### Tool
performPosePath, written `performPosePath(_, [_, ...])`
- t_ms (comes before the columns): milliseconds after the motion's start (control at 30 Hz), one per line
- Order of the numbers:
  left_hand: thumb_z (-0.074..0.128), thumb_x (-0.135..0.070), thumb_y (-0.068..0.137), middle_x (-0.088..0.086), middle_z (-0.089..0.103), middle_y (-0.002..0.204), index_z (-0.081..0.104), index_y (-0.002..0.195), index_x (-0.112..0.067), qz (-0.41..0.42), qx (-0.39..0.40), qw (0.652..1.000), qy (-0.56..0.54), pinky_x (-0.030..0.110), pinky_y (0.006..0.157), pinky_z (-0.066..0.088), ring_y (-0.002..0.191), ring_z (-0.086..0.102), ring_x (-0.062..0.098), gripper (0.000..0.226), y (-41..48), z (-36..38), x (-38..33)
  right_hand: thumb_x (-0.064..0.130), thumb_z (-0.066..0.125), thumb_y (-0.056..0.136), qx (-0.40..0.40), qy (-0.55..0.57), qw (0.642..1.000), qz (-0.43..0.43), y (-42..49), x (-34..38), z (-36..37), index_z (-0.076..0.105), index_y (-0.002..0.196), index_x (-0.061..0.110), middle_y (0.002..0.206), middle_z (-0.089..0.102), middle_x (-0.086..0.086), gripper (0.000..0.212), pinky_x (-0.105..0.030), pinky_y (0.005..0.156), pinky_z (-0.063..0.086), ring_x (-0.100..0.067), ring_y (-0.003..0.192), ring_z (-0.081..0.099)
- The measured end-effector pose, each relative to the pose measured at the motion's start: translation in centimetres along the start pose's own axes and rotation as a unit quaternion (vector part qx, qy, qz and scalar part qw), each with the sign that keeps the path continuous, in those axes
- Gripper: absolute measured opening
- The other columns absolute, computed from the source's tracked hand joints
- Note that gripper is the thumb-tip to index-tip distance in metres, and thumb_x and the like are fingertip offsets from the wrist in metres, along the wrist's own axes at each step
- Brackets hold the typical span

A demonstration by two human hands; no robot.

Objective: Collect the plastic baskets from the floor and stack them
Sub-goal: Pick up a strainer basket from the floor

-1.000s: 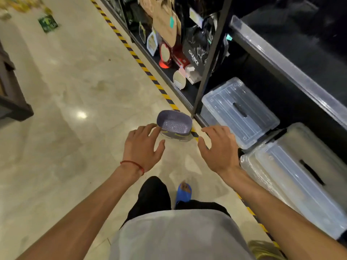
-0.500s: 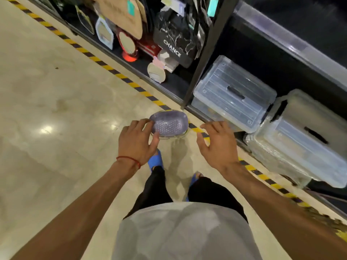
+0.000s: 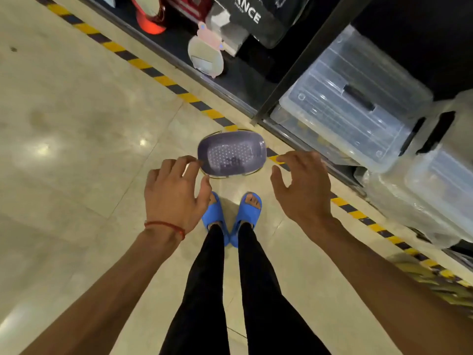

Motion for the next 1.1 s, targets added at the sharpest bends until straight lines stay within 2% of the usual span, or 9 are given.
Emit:
performPosePath(167, [0.048,-0.039,0.092,0.001,0.066,0.113,0.064,0.114,-0.019,-0.079,0.001,0.996,-0.030,0.041,0.073,0.040,0.097,0.054,0.029,0.035,2.7,10.4,3.3,0.022,0.065,0.095,0.008,0.019,1.000,0.021,1.7,-6.0,10.3,0.070,0.106,0.016,0.103,0.069,0.002,0.014,-0.035,0.077,0.052,-0.021,0.099,0.058])
performPosePath(300, [0.050,-0.039,0.092,0.002,0.065,0.116,0.064,0.117,-0.019,-0.107,0.033,0.993,-0.044,0.042,0.076,0.044,0.102,0.055,0.030,0.035,4.4,19.4,4.9,0.026,0.061,0.095,0.012,0.040,0.999,0.017,3.1,-10.2,19.2,0.066,0.102,0.020,0.096,0.065,0.007,0.011,-0.028,0.070,0.044,-0.017,0.094,0.053])
performPosePath(500, [0.047,-0.044,0.093,-0.001,0.062,0.119,0.059,0.120,-0.021,-0.147,0.055,0.986,-0.061,0.041,0.077,0.045,0.106,0.053,0.028,0.037,6.5,32.7,7.7,0.039,0.048,0.095,0.037,0.032,0.996,0.075,5.3,-17.7,32.5,0.065,0.109,0.022,0.111,0.066,0.003,0.027,-0.036,0.078,0.048,-0.021,0.104,0.053])
performPosePath(600, [0.043,-0.052,0.094,-0.004,0.054,0.132,0.045,0.136,-0.027,-0.233,0.045,0.964,-0.124,0.041,0.084,0.048,0.116,0.052,0.024,0.048,7.0,39.0,9.6,0.045,0.043,0.101,0.034,0.028,0.990,0.135,5.9,-21.4,38.2,0.055,0.131,0.016,0.132,0.058,-0.003,0.044,-0.031,0.081,0.041,-0.023,0.115,0.051])
performPosePath(700, [0.042,-0.060,0.095,-0.002,0.045,0.148,0.034,0.149,-0.023,-0.323,0.011,0.912,-0.252,0.045,0.104,0.044,0.130,0.048,0.020,0.066,7.5,44.3,11.3,0.054,0.035,0.103,0.029,0.069,0.979,0.190,6.2,-24.2,42.2,0.046,0.142,0.014,0.143,0.051,-0.008,0.057,-0.031,0.088,0.042,-0.027,0.125,0.049])
performPosePath(800, [0.037,-0.059,0.098,-0.002,0.060,0.131,0.045,0.140,-0.023,-0.350,-0.046,0.868,-0.348,0.039,0.099,0.046,0.116,0.057,0.016,0.056,8.4,47.3,11.9,0.057,0.031,0.104,0.047,0.193,0.955,0.218,6.1,-26.1,44.7,0.042,0.147,0.019,0.144,0.054,-0.005,0.058,-0.043,0.101,0.051,-0.022,0.129,0.055])
performPosePath(867, [0.033,-0.057,0.101,-0.007,0.065,0.106,0.051,0.129,-0.025,-0.364,-0.079,0.859,-0.351,0.032,0.080,0.045,0.092,0.058,0.010,0.046,8.7,48.0,11.8,0.053,0.032,0.106,0.026,0.249,0.942,0.225,6.1,-26.3,45.0,0.047,0.142,0.018,0.131,0.064,-0.001,0.052,-0.027,0.090,0.055,-0.004,0.114,0.063])
performPosePath(933, [0.030,-0.051,0.103,-0.009,0.059,0.088,0.054,0.119,-0.020,-0.380,-0.109,0.853,-0.341,0.025,0.069,0.034,0.075,0.050,0.005,0.042,8.6,48.1,11.7,0.047,0.031,0.107,-0.008,0.271,0.933,0.234,6.2,-26.2,44.9,0.055,0.131,0.010,0.114,0.067,0.000,0.050,-0.011,0.076,0.050,0.011,0.096,0.062])
performPosePath(1100, [0.029,-0.037,0.107,-0.010,0.054,0.077,0.057,0.111,-0.011,-0.418,-0.120,0.835,-0.337,0.020,0.062,0.029,0.069,0.044,0.007,0.039,8.6,47.3,11.0,0.035,0.030,0.110,-0.020,0.289,0.921,0.260,6.3,-25.4,44.5,0.060,0.126,0.014,0.109,0.066,0.011,0.039,-0.008,0.077,0.050,0.010,0.097,0.062])
Point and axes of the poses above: each hand's wrist, its own y-axis towards the middle knuckle, its own z-axis out of the palm, x = y × z, the point moved 5 cm from there along y, towards the middle knuckle
